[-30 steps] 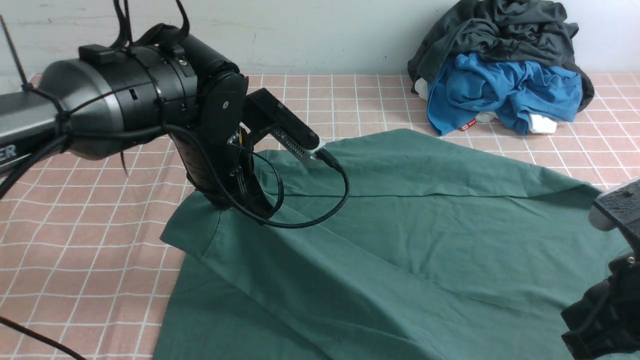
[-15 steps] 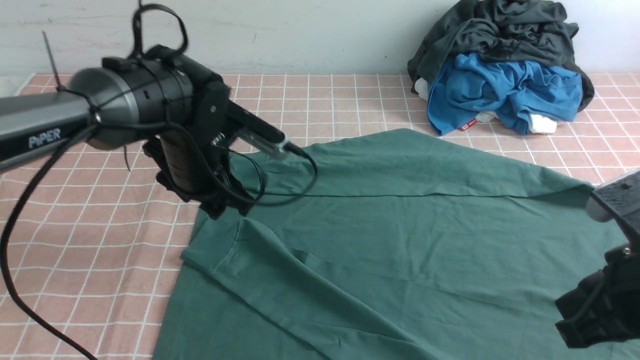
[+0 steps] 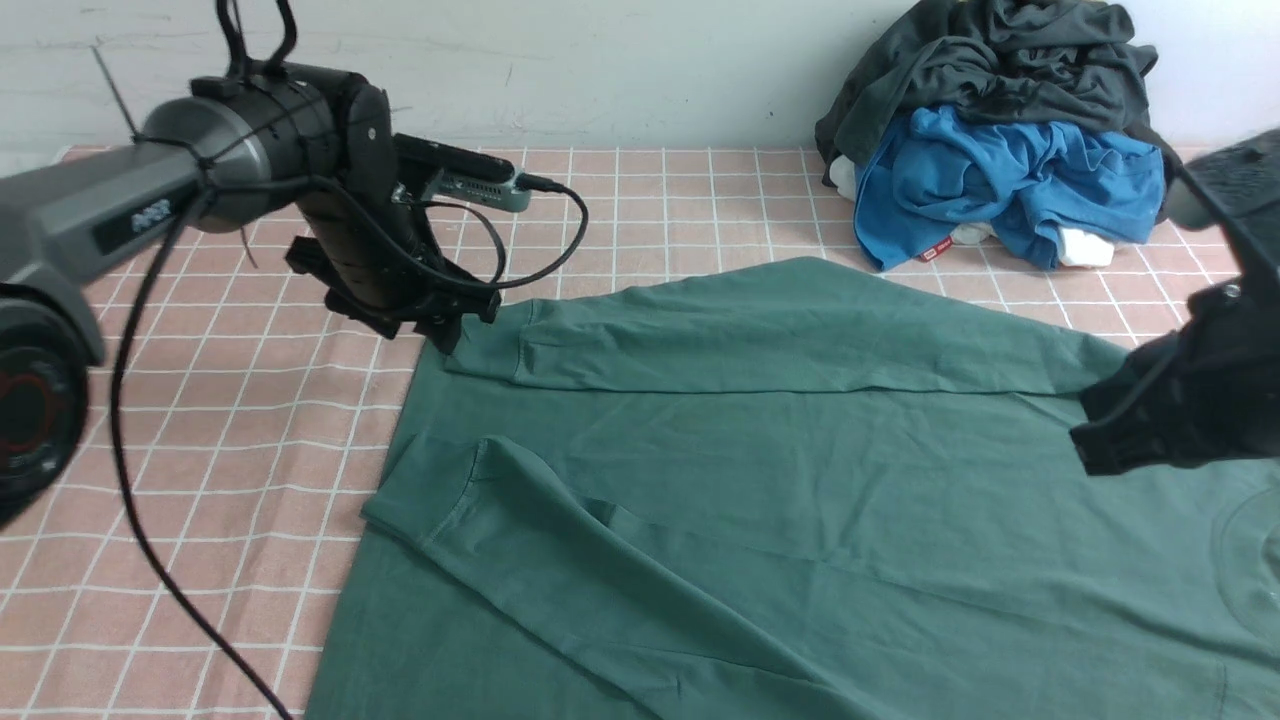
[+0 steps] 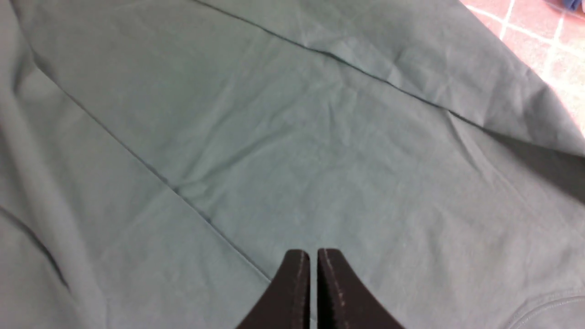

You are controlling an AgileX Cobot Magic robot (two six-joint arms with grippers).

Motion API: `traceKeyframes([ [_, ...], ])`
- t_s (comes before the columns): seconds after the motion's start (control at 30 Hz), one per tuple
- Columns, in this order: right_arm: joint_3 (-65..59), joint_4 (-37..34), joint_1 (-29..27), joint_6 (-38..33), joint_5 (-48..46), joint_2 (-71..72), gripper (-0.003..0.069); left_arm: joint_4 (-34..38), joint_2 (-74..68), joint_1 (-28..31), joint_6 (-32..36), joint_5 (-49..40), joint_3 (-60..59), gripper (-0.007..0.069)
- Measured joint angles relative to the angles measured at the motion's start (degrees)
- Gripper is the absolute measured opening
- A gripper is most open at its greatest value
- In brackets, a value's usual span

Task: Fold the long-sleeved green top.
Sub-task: Use the left arm to clamp the cuff farthest from it, then use the left arm to drag and drop the cuff onto the cuff closest to the left arm

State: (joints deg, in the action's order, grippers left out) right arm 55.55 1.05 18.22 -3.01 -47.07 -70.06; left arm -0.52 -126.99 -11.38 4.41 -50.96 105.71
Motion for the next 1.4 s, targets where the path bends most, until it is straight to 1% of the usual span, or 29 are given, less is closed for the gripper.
traceKeyframes([
  [0.2,0.7,0.1,0.0,0.1,-1.1,-6.5,0.0023,2.7,-6.9,0.0,0.2,-0.2,7.7,0.0378],
  [0.33,0.7,0.1,0.0,0.1,-1.9,-8.8,0.0023,4.7,-8.5,0.0,0.8,-0.9,8.8,0.0375],
  [0.4,0.7,0.1,0.0,0.1,-2.1,-10.0,0.0023,7.0,-8.6,0.0,2.8,-1.5,9.0,0.0356],
  [0.5,0.8,0.3,0.0,0.1,-2.1,-10.6,0.0024,10.7,-8.6,0.0,6.3,-1.9,9.1,0.0298],
  [0.57,0.8,0.3,0.0,0.1,-2.3,-10.6,0.0024,11.7,-8.6,0.0,7.6,-2.5,9.1,0.0252],
  [0.63,0.8,0.3,0.0,0.1,-2.7,-10.6,0.0024,12.1,-8.6,0.0,8.1,-3.2,9.1,0.0194],
  [0.67,0.8,0.3,0.0,0.1,-2.8,-10.6,0.0024,12.1,-8.6,0.0,8.1,-3.2,9.1,0.0183],
  [0.73,0.8,0.3,0.0,0.1,-4.1,-10.6,0.0024,11.8,-8.4,0.0,8.1,-4.6,9.1,0.0108],
  [0.8,0.8,0.3,0.0,0.1,-5.0,-10.6,0.0024,11.7,-8.0,0.0,8.2,-6.4,9.1,0.0057],
  [0.83,0.8,0.3,0.0,0.1,-5.0,-10.6,0.0024,11.7,-7.9,0.0,8.1,-6.6,9.1,0.0053],
  [0.87,0.8,0.3,0.0,-0.1,-5.3,-10.6,0.0024,11.6,-6.8,0.0,8.8,-8.3,9.1,0.0028],
  [1.03,0.8,0.3,0.0,-0.3,-4.6,-10.5,0.0024,11.6,-2.0,0.0,9.5,-12.9,9.1,0.0027],
  [1.13,1.2,0.1,0.0,-0.4,-5.3,-9.3,0.0024,11.7,4.1,0.0,7.8,-17.7,8.1,0.0024],
  [1.2,1.5,0.1,0.0,-0.4,-5.9,-8.8,0.0024,11.7,6.2,0.0,7.2,-18.3,7.0,0.0024],
  [1.33,2.5,-1.0,0.0,-0.4,-7.1,-5.4,0.0024,12.0,17.7,0.0,4.8,-18.3,-4.2,0.0024],
  [1.37,2.5,-1.0,0.0,-0.4,-7.1,-5.1,0.0024,12.0,18.8,0.0,4.7,-18.3,-6.3,0.0024],
  [1.4,2.5,-1.0,0.0,-0.5,-7.3,-4.1,0.0024,12.1,22.7,0.0,4.1,-17.5,-10.9,0.0024],
])
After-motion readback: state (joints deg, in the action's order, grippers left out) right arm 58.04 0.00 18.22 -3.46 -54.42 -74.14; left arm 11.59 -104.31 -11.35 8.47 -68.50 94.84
